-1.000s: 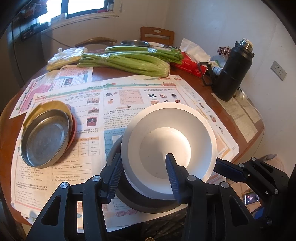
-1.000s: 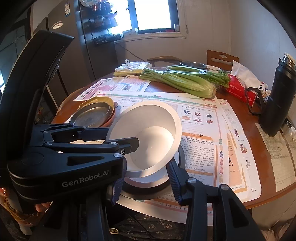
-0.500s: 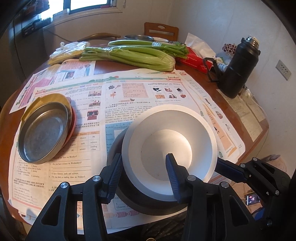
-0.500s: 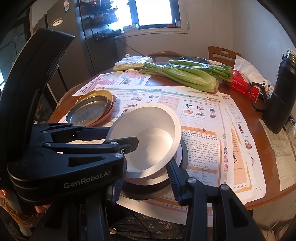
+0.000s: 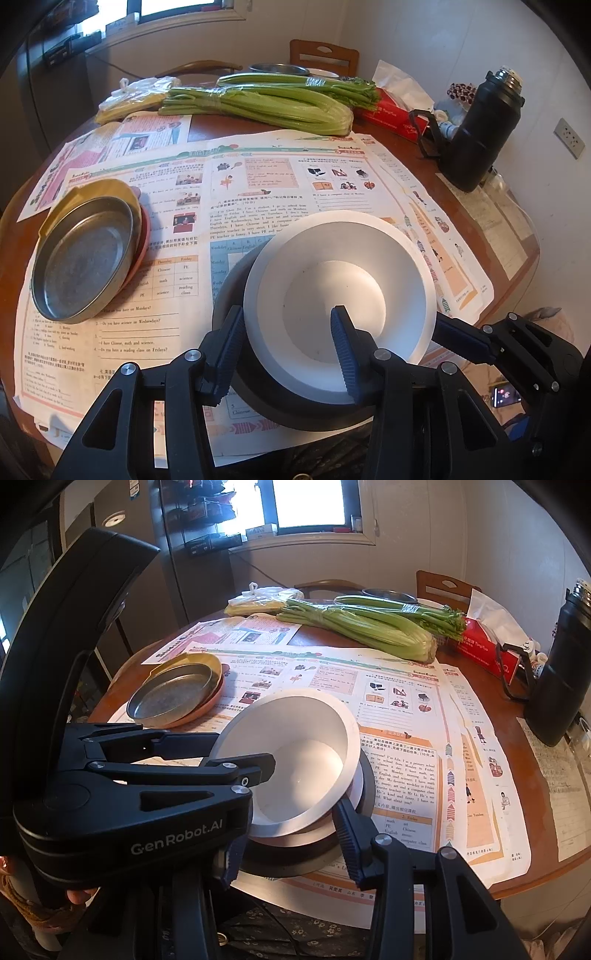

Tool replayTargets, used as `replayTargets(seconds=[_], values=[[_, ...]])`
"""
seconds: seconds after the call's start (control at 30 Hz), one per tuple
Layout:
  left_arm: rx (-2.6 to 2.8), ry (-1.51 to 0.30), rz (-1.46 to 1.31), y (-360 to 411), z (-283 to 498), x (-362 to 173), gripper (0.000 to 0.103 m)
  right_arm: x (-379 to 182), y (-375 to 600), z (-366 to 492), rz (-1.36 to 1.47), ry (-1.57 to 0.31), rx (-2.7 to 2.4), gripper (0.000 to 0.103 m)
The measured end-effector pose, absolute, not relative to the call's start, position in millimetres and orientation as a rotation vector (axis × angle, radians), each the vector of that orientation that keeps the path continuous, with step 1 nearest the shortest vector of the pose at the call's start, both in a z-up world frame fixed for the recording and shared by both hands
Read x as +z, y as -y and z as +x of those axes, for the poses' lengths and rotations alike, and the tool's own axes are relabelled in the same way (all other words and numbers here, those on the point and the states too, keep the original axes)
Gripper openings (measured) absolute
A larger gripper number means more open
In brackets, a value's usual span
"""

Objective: Organize plates and bowls
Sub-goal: 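Lower the paper bowl into the white foam bowl with the left tool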

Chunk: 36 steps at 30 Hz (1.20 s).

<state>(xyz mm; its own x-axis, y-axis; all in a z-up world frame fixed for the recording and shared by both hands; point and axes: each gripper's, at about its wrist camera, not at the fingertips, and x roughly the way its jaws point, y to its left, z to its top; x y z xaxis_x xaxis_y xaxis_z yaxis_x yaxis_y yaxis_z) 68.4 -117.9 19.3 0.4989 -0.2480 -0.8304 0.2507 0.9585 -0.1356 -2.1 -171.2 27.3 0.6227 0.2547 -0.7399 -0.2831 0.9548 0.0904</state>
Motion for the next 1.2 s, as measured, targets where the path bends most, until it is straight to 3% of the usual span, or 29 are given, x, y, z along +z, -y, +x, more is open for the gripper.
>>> replayTargets(seconds=[1.2], values=[[-0.295,-1.007,0.002,114.7,72.0,17.3,0.05,23.7,173.8,1.2,-0.044,-0.839,0.324,0.045]])
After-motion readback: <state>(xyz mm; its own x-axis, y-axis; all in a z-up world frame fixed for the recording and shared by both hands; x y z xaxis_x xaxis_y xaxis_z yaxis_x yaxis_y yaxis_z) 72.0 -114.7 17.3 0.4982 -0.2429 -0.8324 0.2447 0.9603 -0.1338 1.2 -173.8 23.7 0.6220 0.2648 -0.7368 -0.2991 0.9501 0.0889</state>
